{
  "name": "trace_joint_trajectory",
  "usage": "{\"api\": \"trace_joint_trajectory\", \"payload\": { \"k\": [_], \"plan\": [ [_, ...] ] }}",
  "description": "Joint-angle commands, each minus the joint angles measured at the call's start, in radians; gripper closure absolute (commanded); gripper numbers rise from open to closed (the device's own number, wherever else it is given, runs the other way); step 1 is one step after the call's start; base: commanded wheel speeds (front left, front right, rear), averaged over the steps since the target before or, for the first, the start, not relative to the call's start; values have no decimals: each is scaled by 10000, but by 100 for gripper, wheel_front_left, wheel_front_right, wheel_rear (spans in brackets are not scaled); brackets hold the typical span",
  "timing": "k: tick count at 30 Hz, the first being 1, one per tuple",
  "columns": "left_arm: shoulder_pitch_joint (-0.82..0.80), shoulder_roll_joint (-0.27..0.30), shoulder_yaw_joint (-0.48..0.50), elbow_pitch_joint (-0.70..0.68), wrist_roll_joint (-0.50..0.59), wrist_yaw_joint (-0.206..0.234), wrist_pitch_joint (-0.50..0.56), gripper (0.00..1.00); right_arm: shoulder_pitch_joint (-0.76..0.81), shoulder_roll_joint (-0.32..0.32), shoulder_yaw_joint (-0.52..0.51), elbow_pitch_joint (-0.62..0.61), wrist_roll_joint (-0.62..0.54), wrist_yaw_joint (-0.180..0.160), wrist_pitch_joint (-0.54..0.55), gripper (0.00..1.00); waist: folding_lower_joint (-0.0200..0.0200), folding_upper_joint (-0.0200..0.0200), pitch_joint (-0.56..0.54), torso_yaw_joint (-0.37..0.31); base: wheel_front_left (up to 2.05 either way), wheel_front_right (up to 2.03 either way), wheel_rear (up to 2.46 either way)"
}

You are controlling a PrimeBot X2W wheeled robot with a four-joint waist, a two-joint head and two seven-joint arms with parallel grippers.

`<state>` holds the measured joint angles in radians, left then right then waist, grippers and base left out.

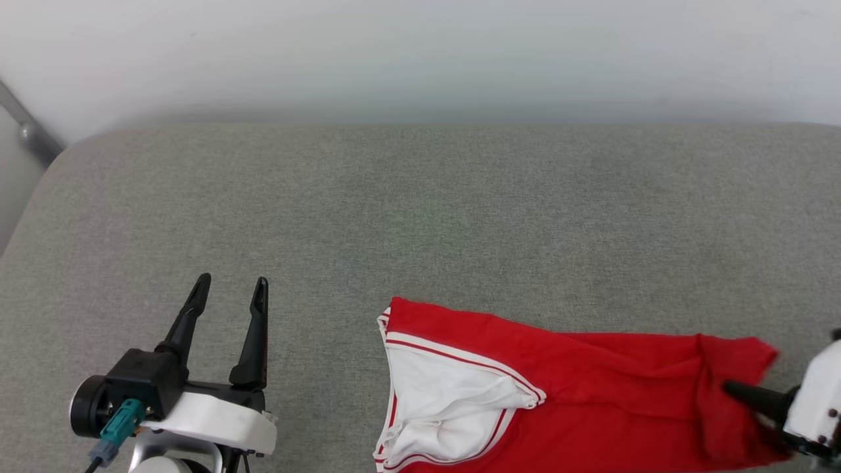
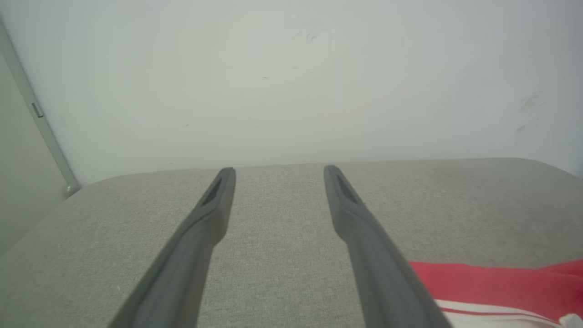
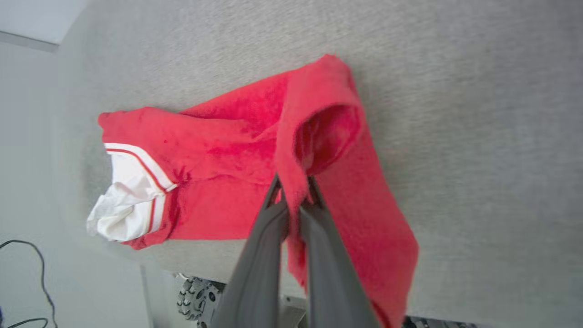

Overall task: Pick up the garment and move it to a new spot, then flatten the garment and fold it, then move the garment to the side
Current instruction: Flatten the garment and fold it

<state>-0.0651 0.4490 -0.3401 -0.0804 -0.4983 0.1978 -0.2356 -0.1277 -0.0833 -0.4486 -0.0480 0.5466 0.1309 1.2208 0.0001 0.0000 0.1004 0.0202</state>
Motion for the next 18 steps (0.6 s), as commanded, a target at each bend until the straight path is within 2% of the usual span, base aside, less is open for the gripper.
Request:
{"api": "trace_joint_trajectory", "payload": {
  "k": [1, 5, 8, 9, 12, 18],
  "plan": [
    [41, -18, -38, 9, 4, -10, 34, 0, -226, 144, 75, 120, 692, -6, 289, 100, -1, 0, -26, 35, 0, 0, 0],
    [-117, -38, -172, 40, 28, -76, 87, 0, -345, 359, 833, 690, 2767, -4, 215, 100, -1, 0, -21, 171, 0, 0, 0],
    [-263, -81, -307, 89, 61, -147, 160, 0, -368, 343, 2026, 1376, 4443, -4, -433, 100, -1, 0, 0, 322, 0, 0, 0],
    [-263, -81, -307, 89, 61, -147, 160, 0, -368, 343, 2026, 1376, 4443, -4, -433, 100, -1, 0, 0, 322, 0, 0, 0],
    [-368, -131, -447, 176, 65, -233, 195, 0, -541, 336, 3312, 1961, 5704, -4, -1184, 100, -1, 0, -34, 485, 0, 0, 0],
    [-466, -195, -575, 304, 16, -310, 235, 0, -896, 336, 5737, 2661, 6945, -4, -2636, 100, -1, 0, -45, 745, 0, 0, 0]
  ]
}}
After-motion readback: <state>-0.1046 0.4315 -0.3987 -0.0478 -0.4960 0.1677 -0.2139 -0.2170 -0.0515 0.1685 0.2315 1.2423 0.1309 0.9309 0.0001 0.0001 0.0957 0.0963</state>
